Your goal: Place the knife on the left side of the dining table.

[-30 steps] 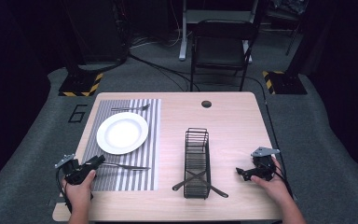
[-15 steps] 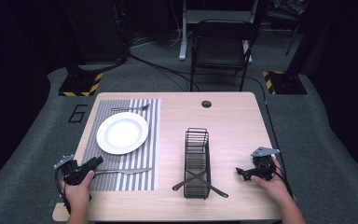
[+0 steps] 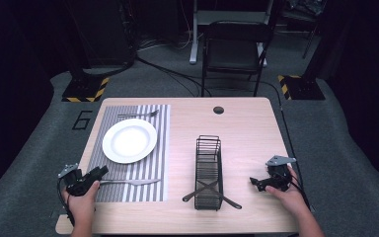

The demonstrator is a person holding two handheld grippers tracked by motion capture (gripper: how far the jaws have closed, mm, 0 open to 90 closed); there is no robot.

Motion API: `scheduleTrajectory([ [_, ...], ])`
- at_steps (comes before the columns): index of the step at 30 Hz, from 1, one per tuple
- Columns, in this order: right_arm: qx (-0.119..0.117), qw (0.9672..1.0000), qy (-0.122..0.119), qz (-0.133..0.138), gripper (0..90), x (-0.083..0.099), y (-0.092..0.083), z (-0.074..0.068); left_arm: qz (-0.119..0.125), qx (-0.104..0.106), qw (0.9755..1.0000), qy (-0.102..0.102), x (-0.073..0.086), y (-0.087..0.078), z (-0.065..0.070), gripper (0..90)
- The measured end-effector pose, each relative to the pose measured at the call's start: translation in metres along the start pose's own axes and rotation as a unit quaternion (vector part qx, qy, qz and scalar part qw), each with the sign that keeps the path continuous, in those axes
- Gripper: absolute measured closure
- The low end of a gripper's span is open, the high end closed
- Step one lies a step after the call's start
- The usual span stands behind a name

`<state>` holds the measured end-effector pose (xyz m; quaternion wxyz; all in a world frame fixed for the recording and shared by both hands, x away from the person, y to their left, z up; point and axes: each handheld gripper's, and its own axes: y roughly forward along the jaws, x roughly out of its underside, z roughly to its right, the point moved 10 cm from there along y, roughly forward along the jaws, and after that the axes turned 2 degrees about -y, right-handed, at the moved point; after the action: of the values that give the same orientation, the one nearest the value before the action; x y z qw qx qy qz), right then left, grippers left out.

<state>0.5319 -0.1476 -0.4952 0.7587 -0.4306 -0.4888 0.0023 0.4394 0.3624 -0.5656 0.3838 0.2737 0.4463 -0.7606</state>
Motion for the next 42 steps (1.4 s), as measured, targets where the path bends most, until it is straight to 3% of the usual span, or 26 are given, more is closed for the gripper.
scheduleTrajectory([
  [2,0.000,1.0000,0.000,0.000,0.0,0.000,0.000,0.000,0.006,0.004,1.0000,-0.004,-0.004,-0.004,0.006,50.6],
  [6,0.001,1.0000,0.000,0.000,0.0,0.000,0.000,0.000,-0.004,-0.006,0.9999,0.007,-0.007,-0.008,0.014,50.0],
  [9,0.002,1.0000,-0.002,0.001,0.0,0.000,0.000,0.000,-0.009,-0.001,0.9999,0.012,-0.012,-0.010,0.021,49.3],
  [13,0.003,1.0000,-0.005,0.003,0.0,0.000,0.000,0.001,-0.014,0.014,0.9990,0.039,-0.016,-0.020,0.030,47.4],
  [17,0.001,1.0000,-0.001,0.001,0.0,0.000,0.000,0.000,-0.043,0.019,0.9962,0.072,-0.003,-0.030,0.029,47.1],
  [20,0.002,1.0000,-0.003,0.002,0.0,0.000,0.000,0.001,-0.062,0.026,0.9945,0.081,0.011,-0.036,0.028,49.7],
  [24,0.000,1.0000,0.000,0.000,0.0,0.000,0.000,0.000,-0.071,0.033,0.9940,0.076,0.025,-0.038,0.024,49.7],
  [31,-0.001,1.0000,0.000,0.000,0.0,0.000,0.000,0.000,-0.090,0.027,0.9938,0.060,0.040,-0.032,0.016,49.4],
  [35,0.000,1.0000,-0.001,0.000,0.0,0.000,0.000,0.000,-0.090,0.021,0.9945,0.049,0.043,-0.026,0.013,48.6],
  [36,0.000,1.0000,0.000,0.000,0.0,0.000,0.000,0.000,-0.097,0.023,0.9932,0.060,0.043,-0.026,0.011,48.4],
  [42,0.000,1.0000,0.000,0.000,0.0,0.000,0.000,0.000,-0.097,0.019,0.9938,0.050,0.043,-0.020,0.009,47.7],
])
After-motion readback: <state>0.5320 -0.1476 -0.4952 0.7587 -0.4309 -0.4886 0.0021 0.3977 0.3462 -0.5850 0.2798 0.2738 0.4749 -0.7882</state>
